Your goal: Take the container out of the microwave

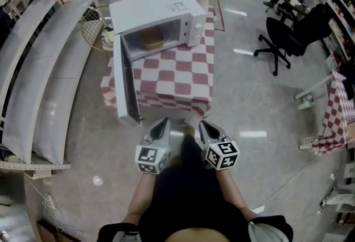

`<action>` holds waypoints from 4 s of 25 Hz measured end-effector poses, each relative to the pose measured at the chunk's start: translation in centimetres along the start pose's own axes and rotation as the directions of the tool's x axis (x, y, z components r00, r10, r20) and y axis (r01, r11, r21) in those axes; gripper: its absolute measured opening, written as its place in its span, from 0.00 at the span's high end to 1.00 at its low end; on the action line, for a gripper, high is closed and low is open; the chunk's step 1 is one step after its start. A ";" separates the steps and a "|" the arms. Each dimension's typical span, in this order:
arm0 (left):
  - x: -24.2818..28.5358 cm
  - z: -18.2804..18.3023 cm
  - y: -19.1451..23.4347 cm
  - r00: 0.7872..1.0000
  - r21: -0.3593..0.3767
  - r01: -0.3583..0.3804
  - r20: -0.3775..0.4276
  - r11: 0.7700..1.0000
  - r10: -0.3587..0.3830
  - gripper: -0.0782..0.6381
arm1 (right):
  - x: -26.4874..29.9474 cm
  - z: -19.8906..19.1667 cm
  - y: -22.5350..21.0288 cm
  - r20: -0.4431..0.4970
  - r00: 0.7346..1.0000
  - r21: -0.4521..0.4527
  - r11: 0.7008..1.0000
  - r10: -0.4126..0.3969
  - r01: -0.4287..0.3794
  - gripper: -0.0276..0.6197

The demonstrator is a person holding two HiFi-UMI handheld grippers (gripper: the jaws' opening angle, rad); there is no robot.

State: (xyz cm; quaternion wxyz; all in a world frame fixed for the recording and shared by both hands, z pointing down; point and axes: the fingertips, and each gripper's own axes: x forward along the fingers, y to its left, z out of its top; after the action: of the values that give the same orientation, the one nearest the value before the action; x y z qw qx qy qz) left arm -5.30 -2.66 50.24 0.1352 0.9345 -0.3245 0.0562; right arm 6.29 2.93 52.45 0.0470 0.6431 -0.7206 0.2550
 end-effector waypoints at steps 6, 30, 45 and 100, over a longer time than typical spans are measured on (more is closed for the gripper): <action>1.1 0.2 0.2 1.000 0.002 -0.014 -0.003 1.000 0.014 0.88 | 0.8 0.8 -1.0 0.003 1.000 0.000 1.000 0.008 -0.008 0.96; 8.1 1.9 3.5 0.997 -0.026 -0.082 -0.010 0.996 0.082 0.88 | 7.9 5.3 -4.7 -0.042 0.996 -0.036 0.997 0.073 -0.074 0.95; 12.6 3.2 6.9 0.990 -0.038 -0.144 -0.010 0.989 0.144 0.88 | 13.2 8.4 -6.7 -0.064 0.990 -0.046 0.990 0.129 -0.132 0.95; 18.8 4.0 13.1 0.910 -0.089 -0.414 -0.001 0.906 0.416 0.88 | 24.0 13.4 -9.5 -0.152 0.911 -0.095 0.912 0.384 -0.400 0.96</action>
State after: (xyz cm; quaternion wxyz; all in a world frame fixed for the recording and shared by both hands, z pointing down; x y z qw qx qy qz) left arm 1.36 -24.78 52.91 0.1580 0.8378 -0.5190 0.0609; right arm 14.75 -24.88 53.22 0.0814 0.4630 -0.8449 0.2552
